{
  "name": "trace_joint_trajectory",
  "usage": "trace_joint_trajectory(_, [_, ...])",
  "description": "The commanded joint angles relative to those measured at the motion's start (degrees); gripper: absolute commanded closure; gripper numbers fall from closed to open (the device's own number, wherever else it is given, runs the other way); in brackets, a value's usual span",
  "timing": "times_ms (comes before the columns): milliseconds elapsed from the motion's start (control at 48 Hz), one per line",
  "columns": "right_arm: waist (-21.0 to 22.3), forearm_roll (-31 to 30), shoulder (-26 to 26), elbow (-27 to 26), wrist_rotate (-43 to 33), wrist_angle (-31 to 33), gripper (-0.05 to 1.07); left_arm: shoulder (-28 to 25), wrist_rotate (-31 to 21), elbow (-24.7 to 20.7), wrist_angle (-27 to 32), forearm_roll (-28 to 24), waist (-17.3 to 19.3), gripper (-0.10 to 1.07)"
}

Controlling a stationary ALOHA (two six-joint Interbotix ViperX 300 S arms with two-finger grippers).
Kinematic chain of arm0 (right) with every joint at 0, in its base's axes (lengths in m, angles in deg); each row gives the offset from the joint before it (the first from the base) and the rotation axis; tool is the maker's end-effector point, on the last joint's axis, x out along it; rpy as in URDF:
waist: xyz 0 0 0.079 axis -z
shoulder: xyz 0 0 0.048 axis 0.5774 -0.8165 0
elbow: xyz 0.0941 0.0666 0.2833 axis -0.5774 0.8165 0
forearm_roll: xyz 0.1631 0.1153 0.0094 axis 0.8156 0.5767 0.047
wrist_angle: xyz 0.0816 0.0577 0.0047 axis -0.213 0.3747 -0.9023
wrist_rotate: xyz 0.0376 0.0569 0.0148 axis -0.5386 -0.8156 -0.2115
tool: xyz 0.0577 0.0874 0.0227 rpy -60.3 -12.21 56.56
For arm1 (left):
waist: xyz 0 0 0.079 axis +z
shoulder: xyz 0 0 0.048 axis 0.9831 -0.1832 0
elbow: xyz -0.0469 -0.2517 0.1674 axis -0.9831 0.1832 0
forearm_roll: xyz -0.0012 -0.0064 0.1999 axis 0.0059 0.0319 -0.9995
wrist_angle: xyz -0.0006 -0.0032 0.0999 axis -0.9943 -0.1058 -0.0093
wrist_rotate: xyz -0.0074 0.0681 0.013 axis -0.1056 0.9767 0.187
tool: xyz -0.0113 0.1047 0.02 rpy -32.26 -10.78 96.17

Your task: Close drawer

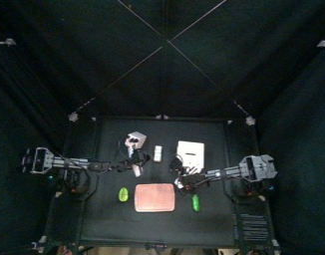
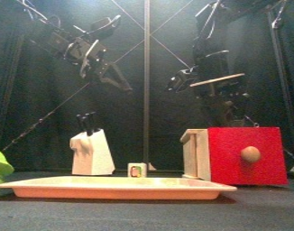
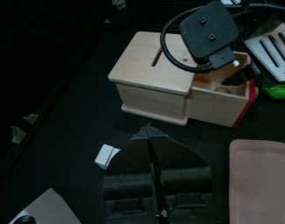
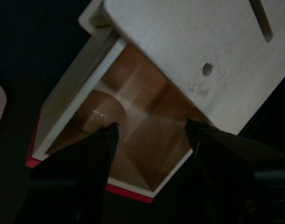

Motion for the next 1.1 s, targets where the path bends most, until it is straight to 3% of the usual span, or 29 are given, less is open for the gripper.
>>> trace_joint_trajectory(0, [-0.2,-0.1,1.7,-1.3,-0.4,0.4,0.08,0.5,-0.1,-0.7,0.3,-0.1,0.1,0.89])
trace_joint_trajectory(208, [-1.5,-3.9,3.3,-2.5,-1.7,2.4,0.09,0.4,-0.4,-1.0,0.4,-0.1,0.0,0.89])
trace_joint_trajectory(479, [-3.6,-8.3,11.5,-0.5,-8.0,-0.7,0.09,-0.3,-0.7,-1.3,4.2,-0.1,-0.4,0.89])
trace_joint_trajectory(792, [-4.7,-9.8,20.9,11.1,-14.9,-14.3,0.12,-1.8,-0.6,-2.3,9.1,1.2,-0.8,0.89])
trace_joint_trajectory(1083, [-4.5,-15.1,31.0,22.2,-16.4,-27.5,0.38,-4.7,-0.3,-6.0,7.5,6.9,-0.6,0.89])
